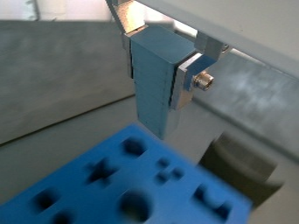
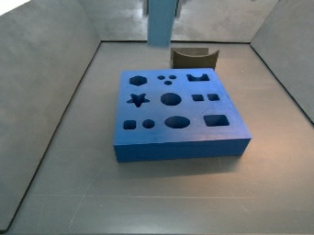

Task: Pick up the rectangle object. Move up. Place the rectangle object on the fixture. Regrasp the rectangle object. Move to above the board. Insert the rectangle object.
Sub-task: Move to above the board.

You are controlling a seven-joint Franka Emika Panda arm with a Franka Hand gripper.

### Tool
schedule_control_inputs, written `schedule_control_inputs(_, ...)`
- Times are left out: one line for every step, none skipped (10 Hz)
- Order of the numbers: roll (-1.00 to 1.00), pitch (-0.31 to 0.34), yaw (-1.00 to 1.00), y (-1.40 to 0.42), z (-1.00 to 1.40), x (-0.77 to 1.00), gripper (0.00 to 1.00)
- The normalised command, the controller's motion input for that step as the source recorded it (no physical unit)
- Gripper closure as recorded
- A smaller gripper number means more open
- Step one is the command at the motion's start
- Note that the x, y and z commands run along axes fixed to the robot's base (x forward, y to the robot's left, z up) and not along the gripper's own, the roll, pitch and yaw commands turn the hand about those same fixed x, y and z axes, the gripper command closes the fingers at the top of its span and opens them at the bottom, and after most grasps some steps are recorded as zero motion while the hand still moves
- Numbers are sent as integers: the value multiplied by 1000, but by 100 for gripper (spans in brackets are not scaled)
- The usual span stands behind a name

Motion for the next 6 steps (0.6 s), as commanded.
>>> schedule_control_inputs(-1000, -6, -35, -427, -204, -65, 100)
schedule_control_inputs(-1000, -9, -36, -194, -91, -47, 100)
schedule_control_inputs(-1000, -10, -35, -96, -48, -39, 100)
schedule_control_inputs(-1000, -20, -28, -15, -9, -41, 100)
schedule_control_inputs(-1000, -33, -25, 1, -2, -49, 100)
schedule_control_inputs(-889, -48, -13, 21, 1, -52, 100)
